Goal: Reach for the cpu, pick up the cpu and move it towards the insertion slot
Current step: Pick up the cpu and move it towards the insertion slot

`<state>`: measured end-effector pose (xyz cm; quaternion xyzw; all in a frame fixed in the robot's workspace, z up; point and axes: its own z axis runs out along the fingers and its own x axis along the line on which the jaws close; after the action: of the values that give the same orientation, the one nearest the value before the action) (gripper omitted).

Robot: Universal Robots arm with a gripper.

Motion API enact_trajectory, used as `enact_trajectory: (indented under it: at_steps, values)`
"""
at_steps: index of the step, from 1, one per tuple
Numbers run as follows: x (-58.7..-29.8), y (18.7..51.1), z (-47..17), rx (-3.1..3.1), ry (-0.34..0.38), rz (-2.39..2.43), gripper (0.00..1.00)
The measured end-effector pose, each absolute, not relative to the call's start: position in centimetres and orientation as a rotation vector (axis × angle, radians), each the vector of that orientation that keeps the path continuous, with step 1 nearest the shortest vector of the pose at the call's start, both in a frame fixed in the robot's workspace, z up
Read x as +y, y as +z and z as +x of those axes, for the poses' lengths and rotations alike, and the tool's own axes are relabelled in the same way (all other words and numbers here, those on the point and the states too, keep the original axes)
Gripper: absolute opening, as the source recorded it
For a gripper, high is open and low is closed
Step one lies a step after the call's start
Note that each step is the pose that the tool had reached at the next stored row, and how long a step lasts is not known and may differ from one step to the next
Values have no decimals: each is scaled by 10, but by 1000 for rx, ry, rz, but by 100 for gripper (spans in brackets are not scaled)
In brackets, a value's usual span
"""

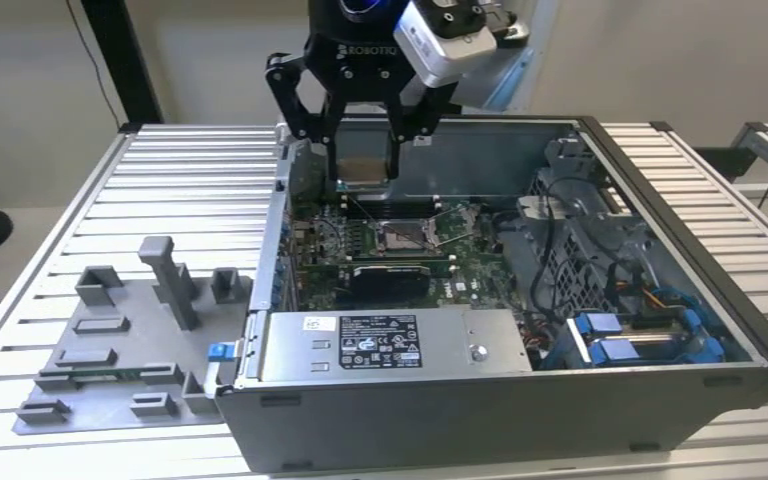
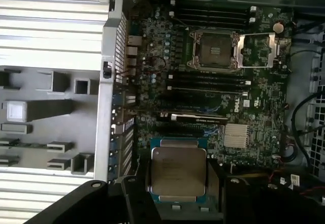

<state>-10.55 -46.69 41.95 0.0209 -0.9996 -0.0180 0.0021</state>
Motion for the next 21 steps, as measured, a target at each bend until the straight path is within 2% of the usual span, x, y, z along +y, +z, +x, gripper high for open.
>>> enact_trajectory:
  at_steps: [21]
  values:
    - [-467, 419, -47, -3136, -57, 65, 0]
